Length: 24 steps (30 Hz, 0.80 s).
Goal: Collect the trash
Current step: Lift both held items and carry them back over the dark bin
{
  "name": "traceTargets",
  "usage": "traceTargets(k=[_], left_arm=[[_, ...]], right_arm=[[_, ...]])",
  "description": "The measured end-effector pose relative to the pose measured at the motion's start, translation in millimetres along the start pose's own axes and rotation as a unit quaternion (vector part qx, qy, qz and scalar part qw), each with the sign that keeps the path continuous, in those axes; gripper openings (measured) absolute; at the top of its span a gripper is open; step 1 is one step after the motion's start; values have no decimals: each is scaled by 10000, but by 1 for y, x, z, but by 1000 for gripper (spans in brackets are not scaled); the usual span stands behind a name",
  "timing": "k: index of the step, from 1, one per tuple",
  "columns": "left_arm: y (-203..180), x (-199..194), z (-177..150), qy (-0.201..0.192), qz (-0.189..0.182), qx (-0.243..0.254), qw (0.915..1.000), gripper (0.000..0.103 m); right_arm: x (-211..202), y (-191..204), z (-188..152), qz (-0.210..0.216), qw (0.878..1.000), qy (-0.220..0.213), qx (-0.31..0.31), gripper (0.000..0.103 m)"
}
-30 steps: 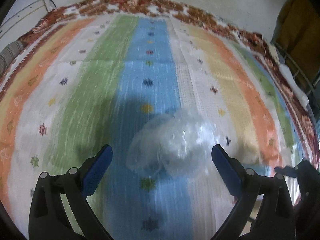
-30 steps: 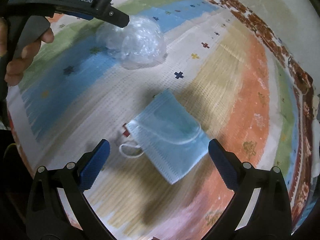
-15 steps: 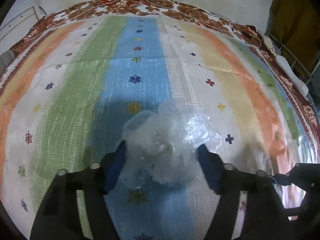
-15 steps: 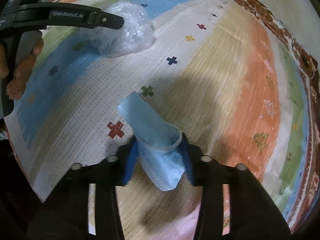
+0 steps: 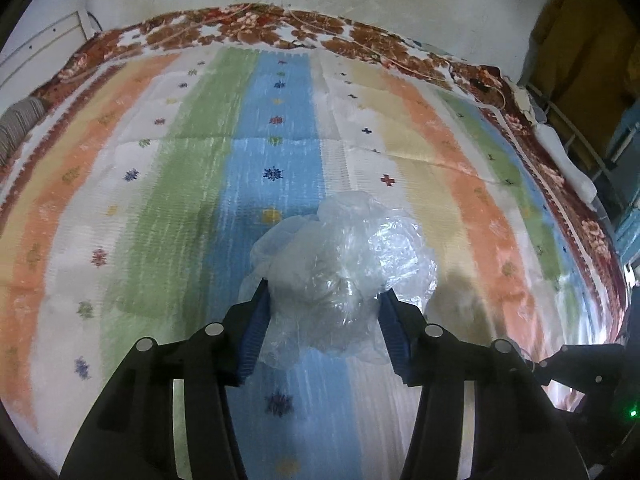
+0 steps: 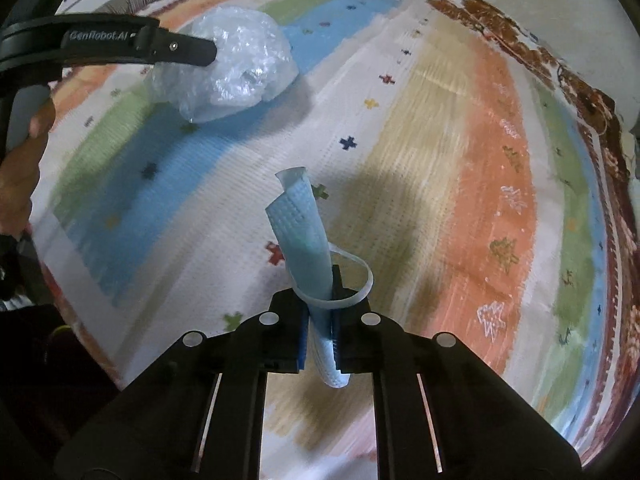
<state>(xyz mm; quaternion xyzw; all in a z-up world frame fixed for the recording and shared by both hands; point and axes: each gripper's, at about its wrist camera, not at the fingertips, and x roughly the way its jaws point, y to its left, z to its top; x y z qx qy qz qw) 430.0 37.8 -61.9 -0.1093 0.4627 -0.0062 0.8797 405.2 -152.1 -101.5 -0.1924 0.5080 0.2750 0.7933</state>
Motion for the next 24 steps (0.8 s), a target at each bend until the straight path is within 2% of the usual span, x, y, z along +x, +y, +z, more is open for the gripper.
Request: traceTargets(k=[7,10,14,24], left_arm=[[3,-44,-17,-59,14,-52,10000,51],[9,-64,-28,-58,-97,-213,9997,51],[14,-90,-45,-57,-243,-449,9987,51],[19,-147,-80,-180,-593,-847,9945,51]], right_arm=[[-42,18,-8,232,9991,-314,190,8],[-60,29,-13,389,9979,-423,284,8],[-83,43,-20,408,9970,-615,245,8],[-124,59,-46,558,9927,-865,626,8]])
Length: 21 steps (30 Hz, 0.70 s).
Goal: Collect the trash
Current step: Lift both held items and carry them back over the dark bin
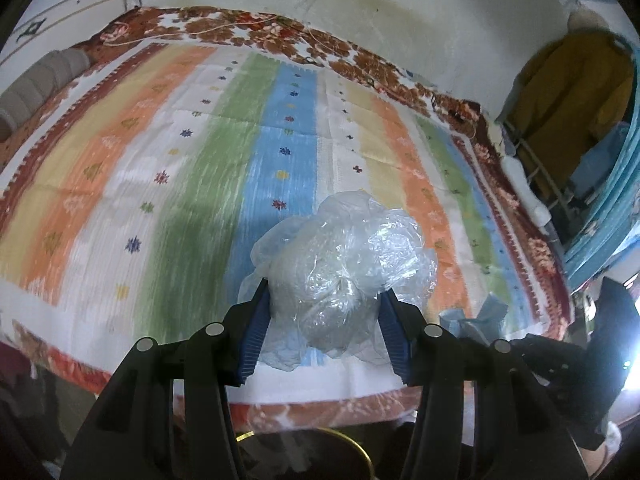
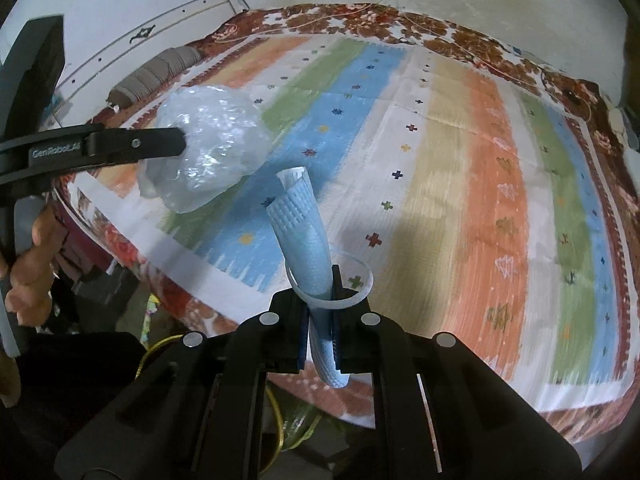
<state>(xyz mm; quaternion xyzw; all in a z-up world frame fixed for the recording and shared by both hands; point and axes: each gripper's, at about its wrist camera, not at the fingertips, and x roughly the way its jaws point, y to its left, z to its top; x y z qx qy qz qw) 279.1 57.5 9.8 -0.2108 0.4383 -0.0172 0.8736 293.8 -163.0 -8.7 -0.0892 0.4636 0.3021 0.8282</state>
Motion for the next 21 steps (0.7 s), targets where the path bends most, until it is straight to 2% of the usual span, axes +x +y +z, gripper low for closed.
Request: traceTargets(k=[8,21], left_arm=[[-1,-39,-30,-158,-229,-126,9995,51],[1,-79,-90,-267,-393,-67,9989,51]], right_arm=[[-30,25,-22,283,9989,-281,244,8],[-44,54,-75,526,9970,-281,491,8]])
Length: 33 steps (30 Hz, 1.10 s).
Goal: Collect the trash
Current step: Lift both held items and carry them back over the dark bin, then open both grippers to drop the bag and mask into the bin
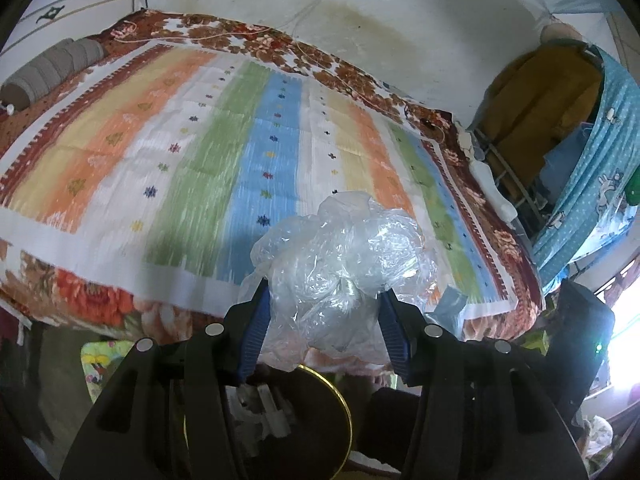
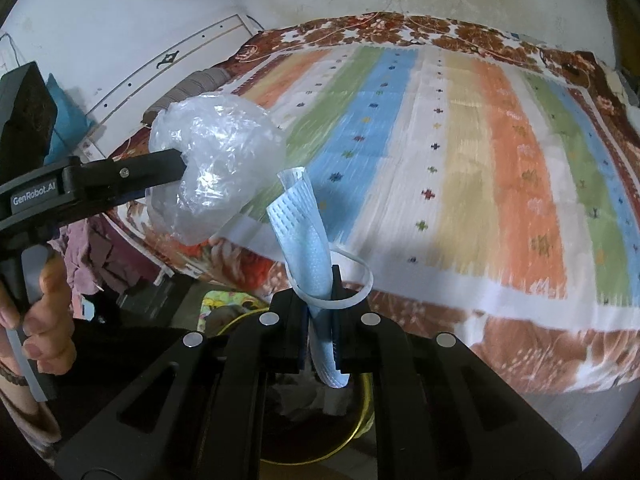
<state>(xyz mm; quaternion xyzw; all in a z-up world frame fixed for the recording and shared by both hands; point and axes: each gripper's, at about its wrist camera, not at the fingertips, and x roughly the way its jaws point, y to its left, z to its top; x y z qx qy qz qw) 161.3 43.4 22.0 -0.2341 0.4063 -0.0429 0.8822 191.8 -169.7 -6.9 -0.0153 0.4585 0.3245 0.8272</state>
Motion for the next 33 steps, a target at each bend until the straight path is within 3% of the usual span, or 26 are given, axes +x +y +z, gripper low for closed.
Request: traceTargets(k=[13,19,22,24,26,28,33], left_arm=[[14,-11,-65,124,340,-144,9992,51],[14,-4,-85,368,441,-71,9983,51],[16,1,-93,466,488,-163,9976,52],[20,5,-96,559,453,-338,9968,55],[29,10,-98,704,226,-703,9948,62],[34,14,-98,780,213,-868,9929,67],[31,14,-99,716,353,-761,9939,80]], right_arm=[[23,14,-65,84,9982,481,353,8],[37,13,-87,144,9950,781,602,8],[43,13,-93,169,9932,926,690,14],[45,10,-95,200,9921,954,787,35],[48,8,-98,201,9911,1012,835,46],[50,8,-99,186,9906,1052,851,48],[51,9,-101,171,9903,1156,750,67]])
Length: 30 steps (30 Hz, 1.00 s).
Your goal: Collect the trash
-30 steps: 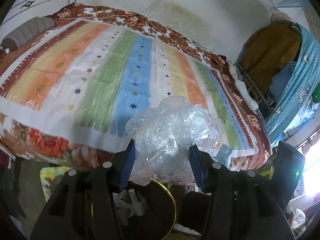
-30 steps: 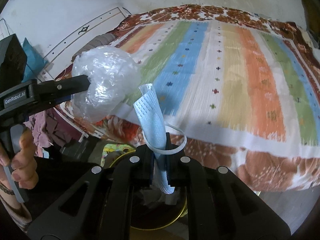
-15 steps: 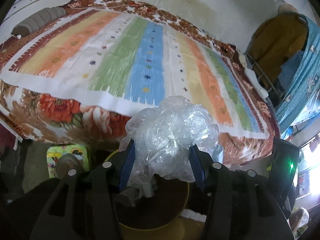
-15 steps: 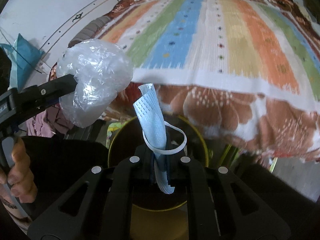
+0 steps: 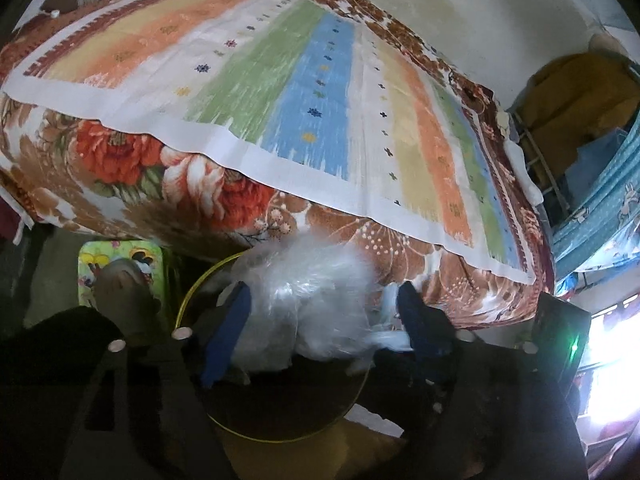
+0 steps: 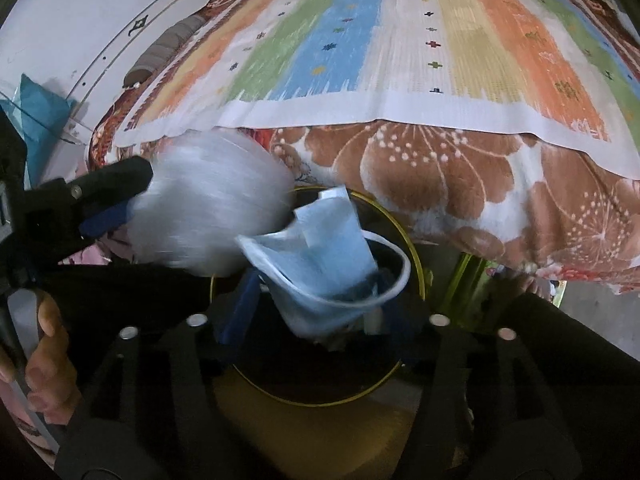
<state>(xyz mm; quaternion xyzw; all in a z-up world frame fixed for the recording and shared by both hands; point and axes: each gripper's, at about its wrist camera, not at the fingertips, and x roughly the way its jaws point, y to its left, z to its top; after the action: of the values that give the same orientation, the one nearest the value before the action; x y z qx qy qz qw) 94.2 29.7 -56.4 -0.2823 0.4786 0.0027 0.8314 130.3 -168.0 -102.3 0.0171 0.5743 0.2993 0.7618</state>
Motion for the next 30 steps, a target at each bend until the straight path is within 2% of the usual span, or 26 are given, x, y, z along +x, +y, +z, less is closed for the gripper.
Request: traceTargets(k=[2,7,12,15,19,23,26,30], left_arm=[[1,0,0,-2,91,12,10000,82],[4,-4,2,-19,132,6,9999,82],[-9,-7,-4,30,395,598,9974,83],[-13,-20,-12,-110,633,1018,9927,89],[-13,-39,-25,-272,571,1324,9892,97],[-16,-56,-43,-546,599,1639,9831,97],[-18,-67,-55,-719,505,1798,9798,97],[-15,-73,-67,-708,408,1760,9810,97]], right_arm=[[1,0,-2,-23,10000,40,-26,74],[0,-1,-8,69,9999,72,-30,76],[-12,4,-12,37,9997,-103,-209,78],[-29,5,-17,-37,9986,-350,-385,82],[-55,4,-27,-126,9961,-709,-506,87],[-76,3,-44,-98,9927,-1060,-569,93],[-85,7,-56,-65,9897,-1270,-653,94],[-96,16,-71,-99,9833,-1599,-864,94]])
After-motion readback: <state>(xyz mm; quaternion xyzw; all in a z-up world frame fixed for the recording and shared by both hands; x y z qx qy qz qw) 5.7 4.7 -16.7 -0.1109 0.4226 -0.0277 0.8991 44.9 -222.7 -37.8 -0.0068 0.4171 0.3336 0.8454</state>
